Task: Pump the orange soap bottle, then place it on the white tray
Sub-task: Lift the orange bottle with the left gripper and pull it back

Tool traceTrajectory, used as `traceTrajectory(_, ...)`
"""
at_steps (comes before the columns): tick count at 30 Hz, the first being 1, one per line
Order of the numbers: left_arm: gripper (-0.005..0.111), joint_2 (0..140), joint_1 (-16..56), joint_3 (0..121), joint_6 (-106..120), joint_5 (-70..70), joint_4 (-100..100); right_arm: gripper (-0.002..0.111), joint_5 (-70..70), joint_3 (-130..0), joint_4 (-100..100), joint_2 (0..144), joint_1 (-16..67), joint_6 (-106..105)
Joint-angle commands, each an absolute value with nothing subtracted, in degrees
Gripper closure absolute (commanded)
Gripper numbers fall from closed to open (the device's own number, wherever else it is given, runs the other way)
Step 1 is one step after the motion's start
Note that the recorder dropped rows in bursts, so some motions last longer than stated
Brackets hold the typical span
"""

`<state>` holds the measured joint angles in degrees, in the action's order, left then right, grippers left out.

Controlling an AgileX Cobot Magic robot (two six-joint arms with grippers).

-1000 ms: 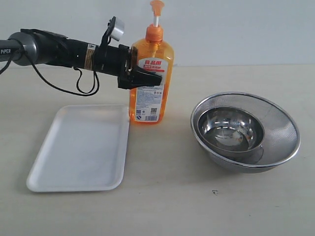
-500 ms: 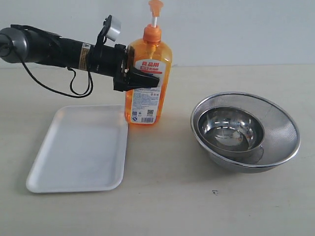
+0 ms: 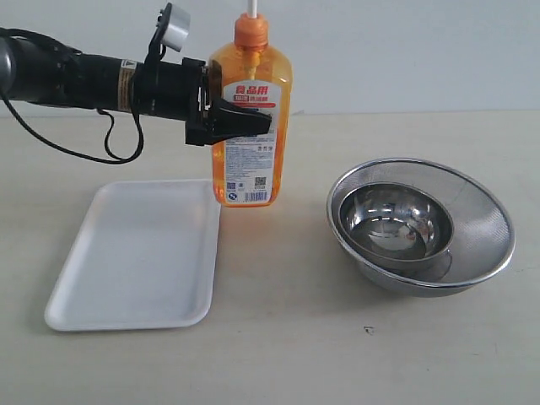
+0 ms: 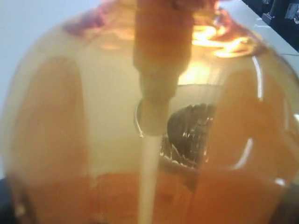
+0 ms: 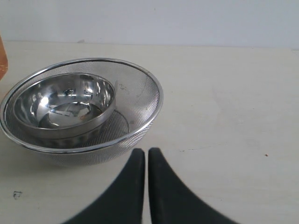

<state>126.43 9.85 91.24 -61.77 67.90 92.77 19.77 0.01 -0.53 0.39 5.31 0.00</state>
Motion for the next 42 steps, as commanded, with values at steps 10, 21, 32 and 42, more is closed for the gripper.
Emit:
traceTrajectory(10,0.102,114.9,9.9,76.0,-53.4,70.0,78.2,0.108,19.1,0.0,-0.6,0.0,5.2,-0.4)
traceTrajectory(21,0.102,109.1,10.4,65.5,-49.3,65.5,71.1,0.108,19.1,0.0,-0.6,0.0,5.2,-0.4)
traceTrajectory(32,0.102,107.8,15.6,62.2,-48.6,59.9,66.9,0.108,19.1,0.0,-0.6,0.0,5.2,-0.4)
traceTrajectory(42,0.102,107.7,17.9,61.0,-48.3,54.0,62.1,0.108,19.1,0.0,-0.6,0.0,5.2,-0.4)
